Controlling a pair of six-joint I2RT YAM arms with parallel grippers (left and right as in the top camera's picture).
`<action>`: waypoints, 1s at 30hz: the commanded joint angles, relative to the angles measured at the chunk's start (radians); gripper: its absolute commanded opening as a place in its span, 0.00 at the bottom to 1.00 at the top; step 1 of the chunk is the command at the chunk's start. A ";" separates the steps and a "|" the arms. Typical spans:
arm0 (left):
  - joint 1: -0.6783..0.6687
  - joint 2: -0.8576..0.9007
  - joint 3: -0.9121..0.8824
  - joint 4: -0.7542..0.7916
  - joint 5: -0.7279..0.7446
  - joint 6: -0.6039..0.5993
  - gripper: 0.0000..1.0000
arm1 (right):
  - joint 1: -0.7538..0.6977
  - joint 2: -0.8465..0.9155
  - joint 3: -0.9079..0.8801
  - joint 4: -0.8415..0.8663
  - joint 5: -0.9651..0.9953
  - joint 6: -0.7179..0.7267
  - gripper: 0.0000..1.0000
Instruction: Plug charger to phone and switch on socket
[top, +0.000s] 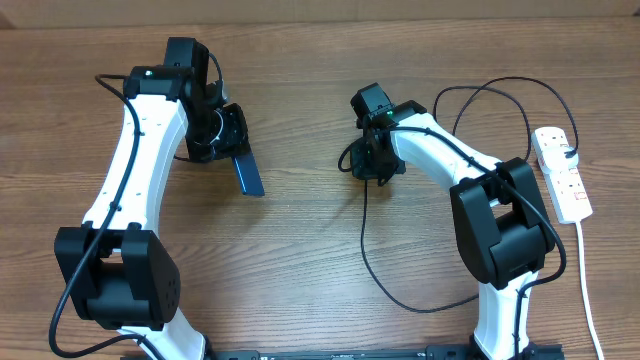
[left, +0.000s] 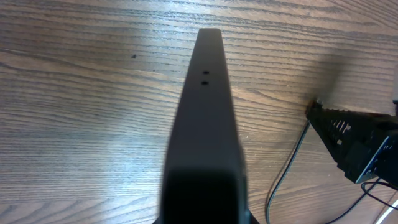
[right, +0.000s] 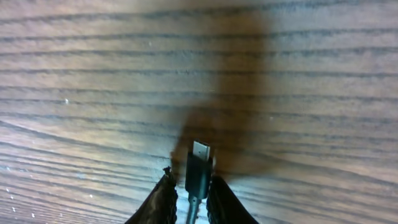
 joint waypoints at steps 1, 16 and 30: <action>0.003 -0.015 0.014 0.000 0.000 0.016 0.04 | 0.005 0.012 -0.007 -0.002 0.006 0.002 0.18; 0.003 -0.015 0.014 0.003 0.001 0.016 0.04 | 0.006 0.012 -0.042 0.008 0.005 0.011 0.08; 0.006 -0.015 0.014 0.024 0.115 0.075 0.04 | -0.047 -0.099 -0.026 0.020 -0.496 -0.153 0.04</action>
